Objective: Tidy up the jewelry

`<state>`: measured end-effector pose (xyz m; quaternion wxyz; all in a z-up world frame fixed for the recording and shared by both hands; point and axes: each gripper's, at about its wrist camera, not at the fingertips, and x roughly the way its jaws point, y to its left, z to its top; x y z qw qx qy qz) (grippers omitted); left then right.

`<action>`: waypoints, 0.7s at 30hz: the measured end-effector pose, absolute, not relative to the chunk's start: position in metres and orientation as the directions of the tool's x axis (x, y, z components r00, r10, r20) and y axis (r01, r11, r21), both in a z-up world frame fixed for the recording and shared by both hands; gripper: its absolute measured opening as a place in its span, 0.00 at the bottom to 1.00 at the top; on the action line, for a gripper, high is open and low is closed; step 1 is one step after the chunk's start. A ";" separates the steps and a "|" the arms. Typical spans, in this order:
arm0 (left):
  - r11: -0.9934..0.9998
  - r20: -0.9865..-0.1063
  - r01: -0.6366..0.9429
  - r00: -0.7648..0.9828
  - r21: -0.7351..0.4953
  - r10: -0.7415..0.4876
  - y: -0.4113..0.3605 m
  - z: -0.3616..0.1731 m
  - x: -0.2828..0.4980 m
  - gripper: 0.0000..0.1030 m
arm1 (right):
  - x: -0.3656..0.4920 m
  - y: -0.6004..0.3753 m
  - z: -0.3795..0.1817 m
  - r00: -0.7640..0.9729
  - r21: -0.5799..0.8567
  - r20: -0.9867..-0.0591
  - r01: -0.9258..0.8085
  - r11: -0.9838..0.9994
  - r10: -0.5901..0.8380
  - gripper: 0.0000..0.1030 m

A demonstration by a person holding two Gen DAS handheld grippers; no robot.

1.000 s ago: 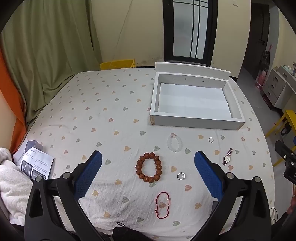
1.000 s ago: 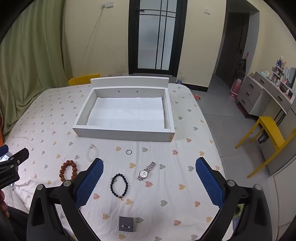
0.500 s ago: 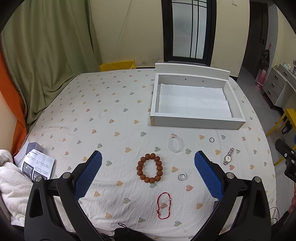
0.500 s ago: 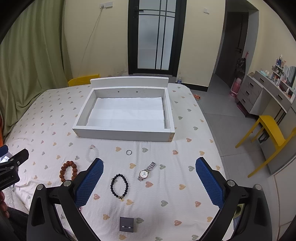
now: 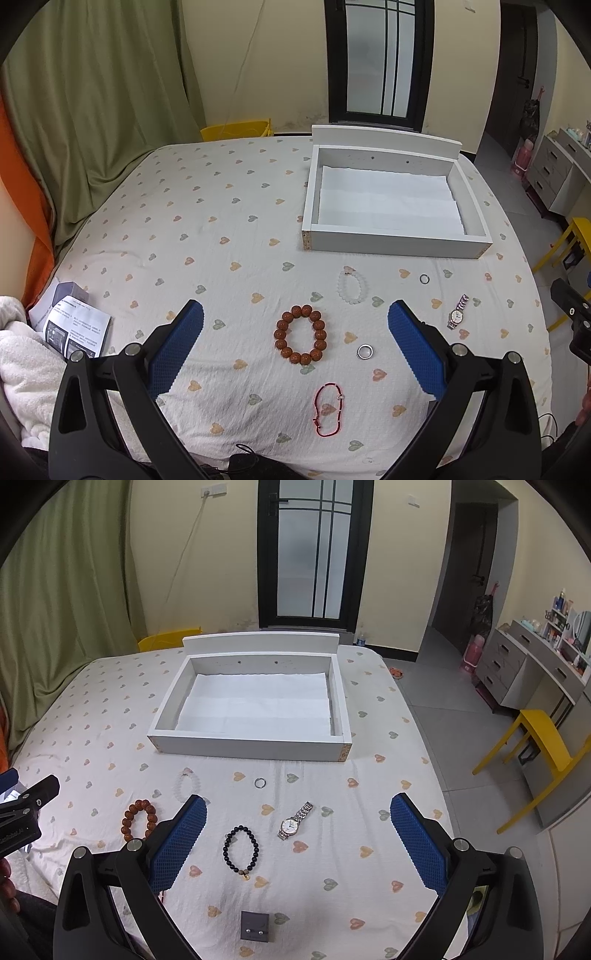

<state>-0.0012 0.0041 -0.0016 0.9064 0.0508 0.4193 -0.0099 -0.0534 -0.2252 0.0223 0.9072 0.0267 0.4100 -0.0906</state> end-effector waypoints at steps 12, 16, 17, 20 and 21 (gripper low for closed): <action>0.994 -0.757 0.056 0.653 0.091 0.032 0.005 0.000 -0.001 0.94 | -0.055 -0.225 0.023 0.648 -0.028 -0.747 0.192 0.981 -0.149 0.96; 0.994 -0.758 0.056 0.651 0.089 0.031 0.005 0.001 0.000 0.94 | -0.055 -0.225 0.023 0.648 -0.028 -0.748 0.190 0.981 -0.146 0.96; 0.994 -0.758 0.056 0.652 0.089 0.031 0.006 0.001 0.000 0.94 | -0.055 -0.225 0.024 0.647 -0.028 -0.748 0.189 0.982 -0.146 0.96; 0.995 -0.759 0.057 0.650 0.088 0.030 0.006 0.001 0.000 0.94 | -0.054 -0.224 0.024 0.646 -0.028 -0.749 0.188 0.982 -0.145 0.96; 0.994 -0.759 0.056 0.650 0.089 0.031 0.006 0.001 0.000 0.94 | -0.054 -0.225 0.024 0.646 -0.027 -0.749 0.189 0.982 -0.145 0.96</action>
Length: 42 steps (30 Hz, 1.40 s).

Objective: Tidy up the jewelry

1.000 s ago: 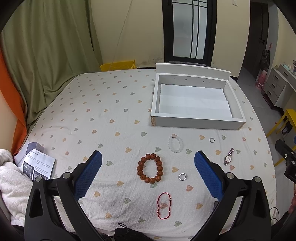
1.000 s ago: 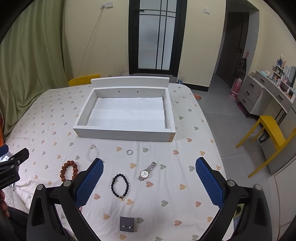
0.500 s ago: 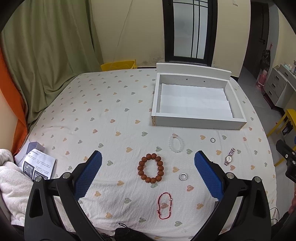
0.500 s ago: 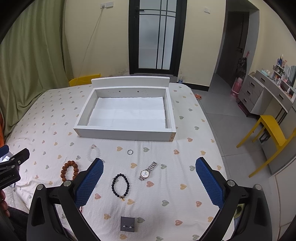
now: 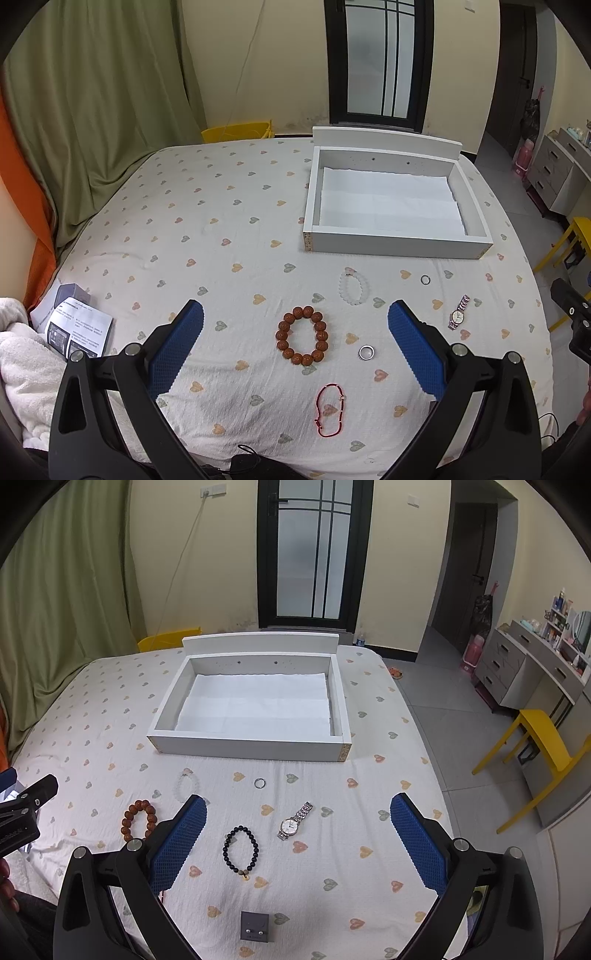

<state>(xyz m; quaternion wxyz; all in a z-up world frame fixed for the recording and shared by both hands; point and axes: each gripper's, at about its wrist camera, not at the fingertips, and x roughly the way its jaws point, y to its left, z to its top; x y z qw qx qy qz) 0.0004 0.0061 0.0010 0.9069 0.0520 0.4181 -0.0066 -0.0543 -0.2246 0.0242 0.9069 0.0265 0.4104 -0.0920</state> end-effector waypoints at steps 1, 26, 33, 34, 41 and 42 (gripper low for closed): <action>0.995 -0.759 0.055 0.650 0.089 0.032 0.006 0.001 0.000 0.94 | -0.054 -0.225 0.024 0.647 -0.026 -0.748 0.189 0.982 -0.145 0.96; 0.998 -0.769 0.029 0.639 0.064 0.031 0.009 -0.001 0.001 0.94 | -0.053 -0.224 0.024 0.645 -0.025 -0.751 0.184 0.983 -0.140 0.96; 0.997 -0.771 0.032 0.636 0.069 0.033 0.009 -0.002 0.000 0.94 | -0.054 -0.225 0.024 0.644 -0.028 -0.752 0.185 0.982 -0.142 0.96; 0.997 -0.770 0.032 0.637 0.070 0.033 0.008 -0.002 0.000 0.94 | -0.054 -0.225 0.023 0.644 -0.027 -0.752 0.187 0.982 -0.143 0.96; 0.996 -0.776 0.037 0.630 0.083 0.042 0.005 -0.007 0.004 0.94 | -0.055 -0.226 0.020 0.639 -0.027 -0.756 0.181 0.983 -0.138 0.96; 0.996 -0.776 0.040 0.629 0.085 0.041 0.004 -0.008 0.004 0.94 | -0.054 -0.227 0.019 0.638 -0.028 -0.757 0.179 0.983 -0.138 0.96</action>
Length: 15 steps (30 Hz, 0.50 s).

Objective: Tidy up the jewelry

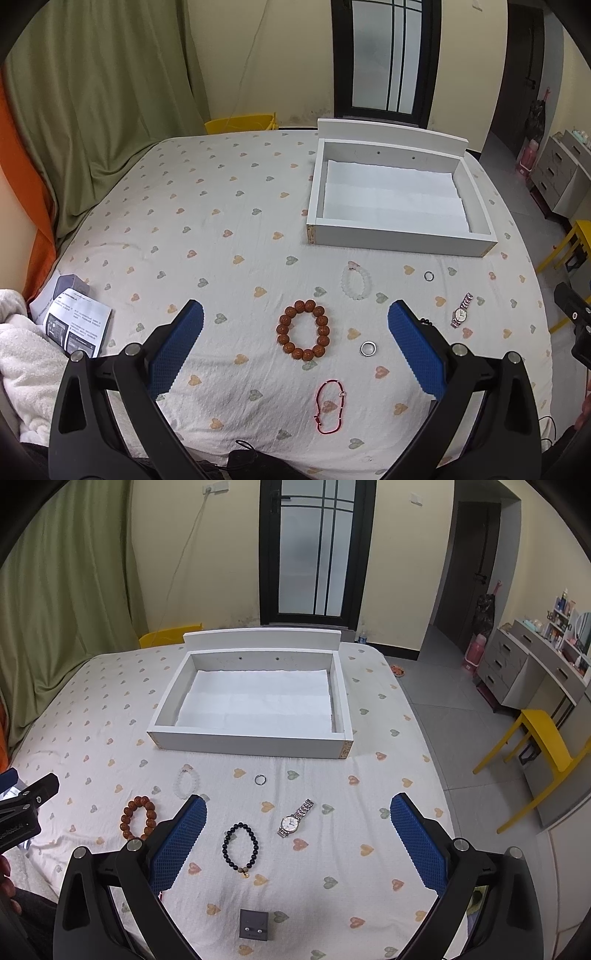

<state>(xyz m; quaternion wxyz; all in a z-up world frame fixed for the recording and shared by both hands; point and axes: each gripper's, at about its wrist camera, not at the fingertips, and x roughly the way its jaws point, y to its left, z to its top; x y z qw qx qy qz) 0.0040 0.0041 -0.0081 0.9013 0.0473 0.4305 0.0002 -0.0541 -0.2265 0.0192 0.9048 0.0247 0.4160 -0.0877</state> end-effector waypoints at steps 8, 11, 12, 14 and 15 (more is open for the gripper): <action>0.990 -0.785 0.066 0.618 0.121 0.055 0.002 -0.020 0.016 0.94 | -0.043 -0.232 0.008 0.623 -0.089 -0.762 0.169 0.982 -0.177 0.96; 0.992 -0.791 0.071 0.611 0.102 0.037 0.001 -0.023 0.024 0.94 | -0.034 -0.234 0.000 0.608 -0.093 -0.774 0.163 0.982 -0.174 0.96; 0.992 -0.790 0.073 0.612 0.098 0.033 0.001 -0.024 0.027 0.94 | -0.030 -0.235 -0.003 0.603 -0.084 -0.781 0.161 0.983 -0.165 0.96; 0.992 -0.789 0.071 0.613 0.102 0.037 -0.001 -0.026 0.033 0.94 | -0.022 -0.236 -0.008 0.600 -0.074 -0.785 0.157 0.985 -0.155 0.96; 0.993 -0.792 0.065 0.609 0.097 0.038 0.000 -0.029 0.037 0.94 | -0.017 -0.236 -0.011 0.597 -0.072 -0.787 0.154 0.985 -0.151 0.96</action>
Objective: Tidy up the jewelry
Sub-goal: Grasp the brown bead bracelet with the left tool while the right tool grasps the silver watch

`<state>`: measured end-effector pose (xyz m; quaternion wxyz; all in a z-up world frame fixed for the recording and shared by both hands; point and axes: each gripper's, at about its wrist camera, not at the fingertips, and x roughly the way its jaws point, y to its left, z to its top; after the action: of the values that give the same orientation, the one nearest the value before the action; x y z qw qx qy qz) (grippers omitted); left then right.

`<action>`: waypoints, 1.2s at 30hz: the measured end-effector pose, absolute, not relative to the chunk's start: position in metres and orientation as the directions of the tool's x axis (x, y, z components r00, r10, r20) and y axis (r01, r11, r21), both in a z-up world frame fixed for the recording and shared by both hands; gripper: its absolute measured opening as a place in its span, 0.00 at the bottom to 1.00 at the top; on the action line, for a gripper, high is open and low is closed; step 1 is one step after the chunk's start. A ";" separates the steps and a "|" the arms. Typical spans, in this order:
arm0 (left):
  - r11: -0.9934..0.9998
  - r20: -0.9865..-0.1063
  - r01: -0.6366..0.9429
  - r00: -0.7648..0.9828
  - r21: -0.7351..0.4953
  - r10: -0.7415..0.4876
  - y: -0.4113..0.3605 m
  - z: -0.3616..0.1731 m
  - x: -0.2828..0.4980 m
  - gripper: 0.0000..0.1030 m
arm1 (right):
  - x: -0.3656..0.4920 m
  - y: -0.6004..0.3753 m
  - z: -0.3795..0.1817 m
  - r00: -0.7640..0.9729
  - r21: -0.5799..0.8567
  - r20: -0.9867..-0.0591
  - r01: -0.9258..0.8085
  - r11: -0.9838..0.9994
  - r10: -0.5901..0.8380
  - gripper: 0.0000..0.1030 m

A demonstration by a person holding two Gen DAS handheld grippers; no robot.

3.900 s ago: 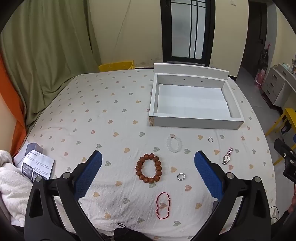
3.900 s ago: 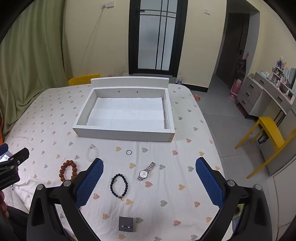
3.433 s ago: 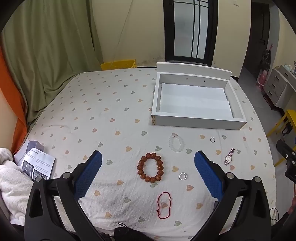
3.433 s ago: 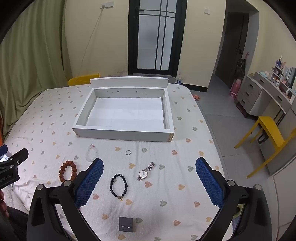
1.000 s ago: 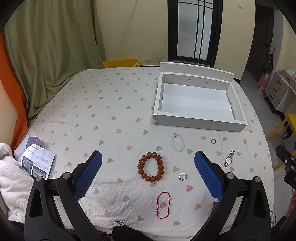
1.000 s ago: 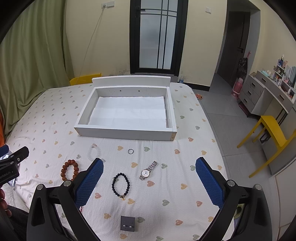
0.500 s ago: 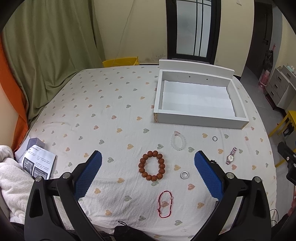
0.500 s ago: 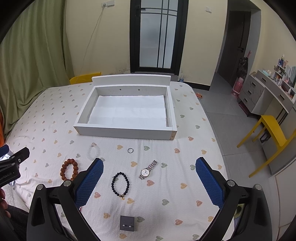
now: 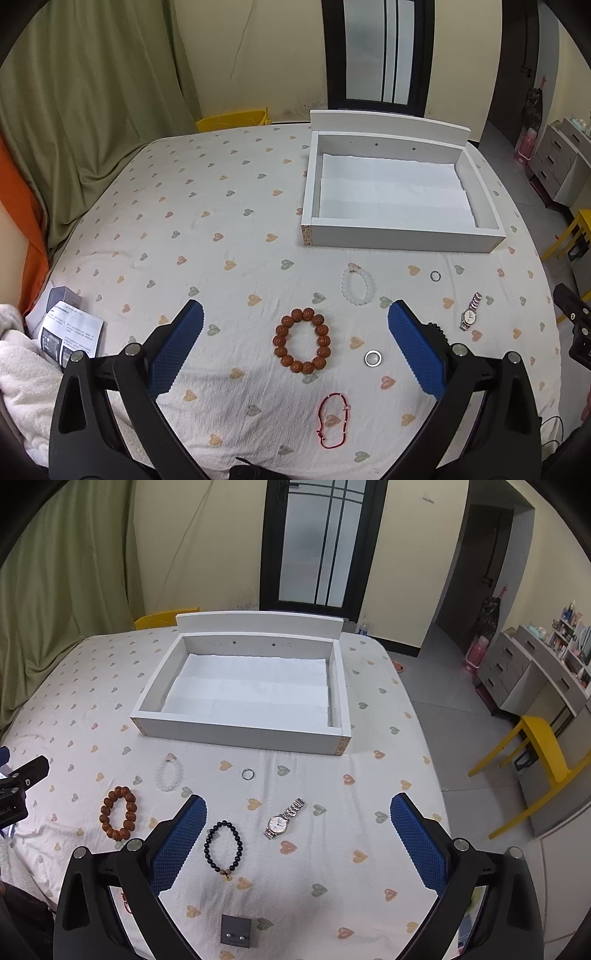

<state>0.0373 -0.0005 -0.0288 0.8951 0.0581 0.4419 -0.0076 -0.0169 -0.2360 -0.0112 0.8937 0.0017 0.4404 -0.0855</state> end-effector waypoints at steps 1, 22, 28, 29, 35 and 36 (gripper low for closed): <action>0.995 -0.796 0.061 0.604 0.084 0.030 0.000 -0.032 0.042 0.94 | -0.012 -0.235 -0.014 0.596 -0.072 -0.789 0.153 0.986 -0.150 0.96; 0.994 -0.854 0.053 0.518 0.096 0.055 -0.004 -0.156 0.092 0.94 | 0.068 -0.258 -0.135 0.497 -0.036 -0.858 0.194 0.980 -0.130 0.96; 0.992 -0.876 0.043 0.475 0.115 0.080 -0.008 -0.183 0.095 0.94 | 0.078 -0.268 -0.172 0.450 -0.037 -0.883 0.214 0.976 -0.132 0.96; 0.991 -0.877 0.041 0.472 0.129 0.094 -0.009 -0.187 0.095 0.94 | 0.079 -0.269 -0.177 0.445 -0.039 -0.886 0.212 0.976 -0.132 0.96; 0.990 -0.878 0.021 0.465 0.138 0.113 -0.009 -0.199 0.094 0.94 | 0.084 -0.270 -0.200 0.417 -0.038 -0.900 0.214 0.976 -0.126 0.96; 0.991 -0.877 0.027 0.469 0.133 0.105 -0.012 -0.200 0.093 0.94 | 0.085 -0.270 -0.204 0.415 -0.044 -0.900 0.214 0.976 -0.132 0.96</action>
<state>0.0934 -0.0121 -0.2005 0.8546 0.0644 0.5147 0.0228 0.0846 -0.2699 -0.2037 0.8401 0.0386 0.5311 -0.1029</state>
